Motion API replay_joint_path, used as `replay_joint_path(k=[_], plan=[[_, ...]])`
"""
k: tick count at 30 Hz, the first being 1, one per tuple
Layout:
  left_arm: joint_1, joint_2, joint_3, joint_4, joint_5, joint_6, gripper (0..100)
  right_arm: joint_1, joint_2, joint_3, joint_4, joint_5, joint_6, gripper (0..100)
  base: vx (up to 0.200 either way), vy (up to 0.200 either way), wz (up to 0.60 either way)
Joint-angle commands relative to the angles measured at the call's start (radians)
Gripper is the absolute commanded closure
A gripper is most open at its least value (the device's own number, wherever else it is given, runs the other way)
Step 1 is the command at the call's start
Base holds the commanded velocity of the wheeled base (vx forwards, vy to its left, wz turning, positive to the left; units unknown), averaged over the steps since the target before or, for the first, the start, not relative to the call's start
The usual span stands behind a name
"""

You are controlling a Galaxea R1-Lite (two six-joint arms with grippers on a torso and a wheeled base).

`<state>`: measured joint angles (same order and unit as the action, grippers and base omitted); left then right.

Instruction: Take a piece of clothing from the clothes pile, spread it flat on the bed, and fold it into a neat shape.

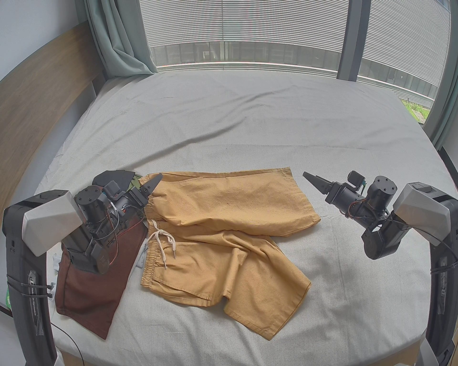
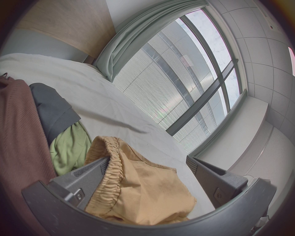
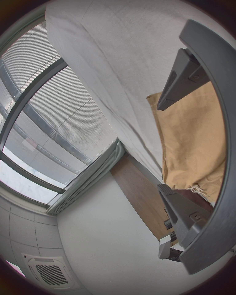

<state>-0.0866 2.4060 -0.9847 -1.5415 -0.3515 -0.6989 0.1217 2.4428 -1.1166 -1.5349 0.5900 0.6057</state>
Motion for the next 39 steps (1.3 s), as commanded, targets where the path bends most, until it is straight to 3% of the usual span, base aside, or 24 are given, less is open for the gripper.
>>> replay_joint_path(k=[1,13,17,25,29,39], plan=[[0.007,-0.126,0.153,-0.003,-0.004,0.006,0,0.03,-0.186,0.247,-0.008,0.007,-0.043,0,0.0,0.0,0.0],[0.007,-0.349,0.486,-0.008,-0.055,0.101,0,0.036,-0.39,0.587,-0.008,0.005,-0.057,0,0.0,0.0,0.0],[0.005,-0.447,0.578,-0.006,-0.064,0.104,0,0.039,-0.469,0.719,-0.008,0.044,-0.092,0,0.0,0.0,0.0],[0.004,-0.467,0.656,-0.006,-0.123,0.236,0,0.049,-0.473,0.776,-0.007,0.059,-0.115,0,0.0,0.0,0.0],[0.011,-0.456,0.699,-0.006,-0.19,0.338,0,0.062,-0.464,0.822,-0.005,0.059,-0.119,0,0.0,0.0,0.0],[0.013,-0.416,0.715,-0.006,-0.193,0.403,0,0.064,-0.306,0.859,-0.007,0.056,-0.115,0,0.0,0.0,0.0]])
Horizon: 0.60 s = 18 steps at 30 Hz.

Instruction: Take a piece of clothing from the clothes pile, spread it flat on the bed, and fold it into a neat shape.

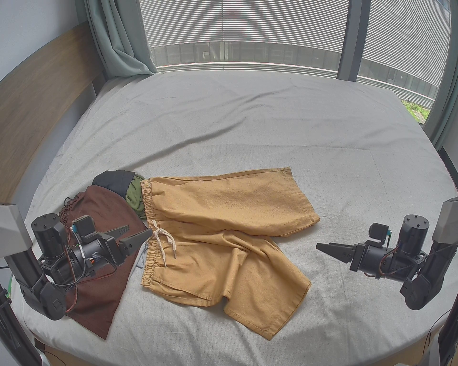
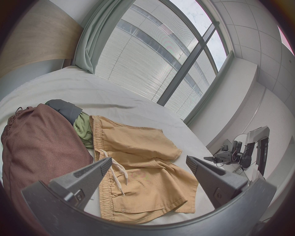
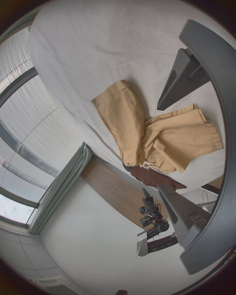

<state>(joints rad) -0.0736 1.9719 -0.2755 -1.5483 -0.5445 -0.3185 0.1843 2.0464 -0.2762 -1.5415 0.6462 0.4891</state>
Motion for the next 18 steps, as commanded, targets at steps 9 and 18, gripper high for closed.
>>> replay_joint_path(k=[9,18], plan=[[-0.002,0.03,0.004,-0.001,0.0,0.027,0,0.018,0.198,0.037,0.0,-0.002,0.0,0,0.0,0.0,0.0],[0.0,0.03,0.004,-0.001,0.0,0.027,0,0.052,0.276,0.04,-0.002,-0.003,-0.003,0,0.0,0.0,0.0]])
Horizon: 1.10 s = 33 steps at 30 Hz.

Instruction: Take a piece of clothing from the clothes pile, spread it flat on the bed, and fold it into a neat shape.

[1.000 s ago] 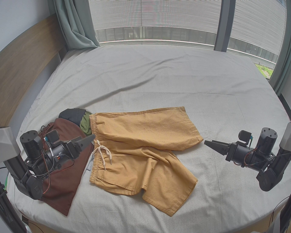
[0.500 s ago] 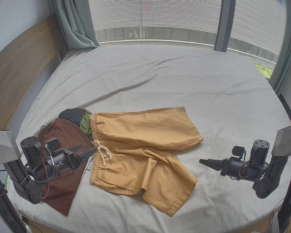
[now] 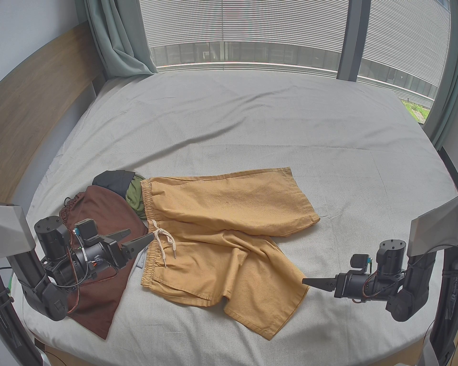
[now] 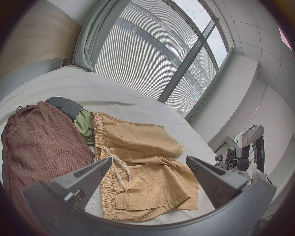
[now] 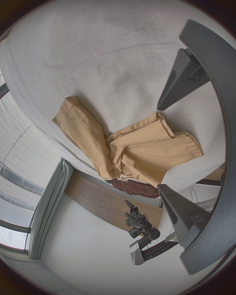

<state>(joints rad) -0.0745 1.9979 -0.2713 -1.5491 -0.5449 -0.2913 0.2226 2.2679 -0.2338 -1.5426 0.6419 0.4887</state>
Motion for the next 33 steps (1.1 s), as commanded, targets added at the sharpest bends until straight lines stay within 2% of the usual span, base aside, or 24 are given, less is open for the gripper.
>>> replay_joint_path(k=[1,20,31,33], plan=[[-0.001,0.004,0.0,0.0,0.0,0.0,0,0.015,0.067,-0.004,-0.001,0.001,-0.009,0,0.0,0.0,0.0],[-0.002,0.006,0.0,0.0,0.0,0.0,0,0.097,0.131,-0.064,-0.001,-0.001,-0.009,0,0.0,0.0,0.0],[-0.002,0.009,0.0,0.0,-0.001,0.0,0,0.095,0.136,-0.14,-0.002,-0.002,0.011,0,0.0,0.0,0.0],[-0.002,0.021,-0.002,0.0,0.0,0.001,0,0.083,0.134,-0.159,-0.004,-0.024,0.021,0,0.0,0.0,0.0]])
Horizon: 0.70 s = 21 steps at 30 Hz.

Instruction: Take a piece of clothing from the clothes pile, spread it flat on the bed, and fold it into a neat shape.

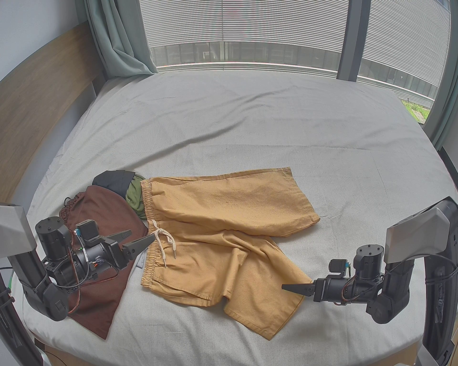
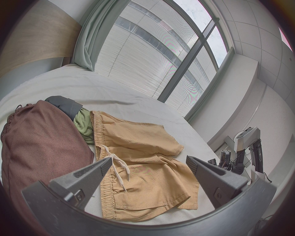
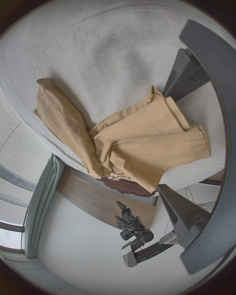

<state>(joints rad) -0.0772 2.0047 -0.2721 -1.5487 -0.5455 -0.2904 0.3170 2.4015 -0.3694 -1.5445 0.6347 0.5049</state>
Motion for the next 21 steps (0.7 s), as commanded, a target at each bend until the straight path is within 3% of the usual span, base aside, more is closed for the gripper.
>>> replay_joint_path(k=[1,4,21], plan=[[0.001,0.016,-0.001,-0.001,0.001,0.001,0,-0.016,-0.001,-0.031,-0.002,-0.035,0.004,0,0.0,0.0,0.0],[0.001,0.017,-0.001,-0.001,-0.001,0.001,0,-0.036,-0.008,-0.056,0.0,-0.082,0.006,0,0.0,0.0,0.0],[0.001,0.016,-0.002,-0.001,-0.001,0.001,0,-0.05,-0.007,-0.037,0.001,-0.092,0.006,0,0.0,0.0,0.0]])
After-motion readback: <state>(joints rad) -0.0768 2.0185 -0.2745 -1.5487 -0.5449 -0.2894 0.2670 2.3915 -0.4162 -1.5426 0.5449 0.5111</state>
